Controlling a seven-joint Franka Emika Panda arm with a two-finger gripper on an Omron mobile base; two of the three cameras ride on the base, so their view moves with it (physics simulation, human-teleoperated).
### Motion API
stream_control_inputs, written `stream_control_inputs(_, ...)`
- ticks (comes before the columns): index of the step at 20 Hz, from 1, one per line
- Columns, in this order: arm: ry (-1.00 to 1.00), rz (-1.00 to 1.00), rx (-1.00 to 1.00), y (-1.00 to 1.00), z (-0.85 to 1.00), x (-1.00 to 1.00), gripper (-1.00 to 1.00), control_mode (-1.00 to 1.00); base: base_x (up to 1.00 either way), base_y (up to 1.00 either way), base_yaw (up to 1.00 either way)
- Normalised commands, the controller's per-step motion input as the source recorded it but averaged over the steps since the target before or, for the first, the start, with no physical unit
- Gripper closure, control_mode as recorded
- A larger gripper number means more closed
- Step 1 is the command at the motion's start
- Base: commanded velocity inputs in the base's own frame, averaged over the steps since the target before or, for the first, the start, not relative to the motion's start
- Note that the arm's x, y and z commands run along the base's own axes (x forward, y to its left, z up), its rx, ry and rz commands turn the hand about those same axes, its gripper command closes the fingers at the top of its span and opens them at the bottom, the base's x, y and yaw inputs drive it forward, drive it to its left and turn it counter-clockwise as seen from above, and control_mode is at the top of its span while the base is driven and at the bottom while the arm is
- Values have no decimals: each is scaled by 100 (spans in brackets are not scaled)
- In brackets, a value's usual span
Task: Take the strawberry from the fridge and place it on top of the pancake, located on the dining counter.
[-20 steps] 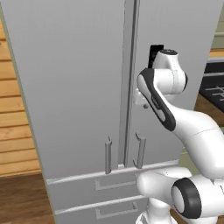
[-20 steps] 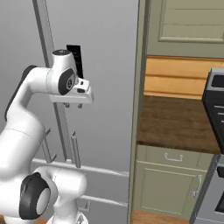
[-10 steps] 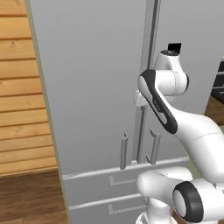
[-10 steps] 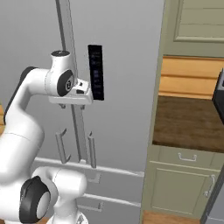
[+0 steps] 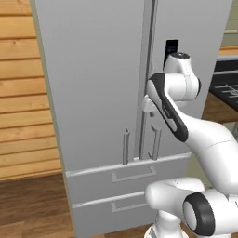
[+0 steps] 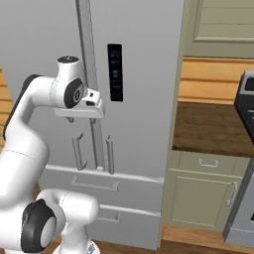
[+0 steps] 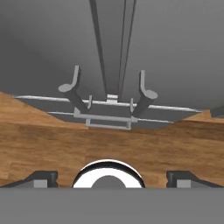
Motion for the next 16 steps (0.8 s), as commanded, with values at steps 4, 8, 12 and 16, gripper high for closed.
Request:
stream_control_inputs(4,0,0,0,0,0,0,-100,100,-67,0,0)
stream_control_inputs(8,0,0,0,0,0,0,-100,100,-68,0,0)
stream_control_inputs(12,0,0,0,0,0,0,-100,100,-49,0,0)
stream_control_inputs(16,-6,2,0,-6,-21,-4,-100,-100,0,0,0)
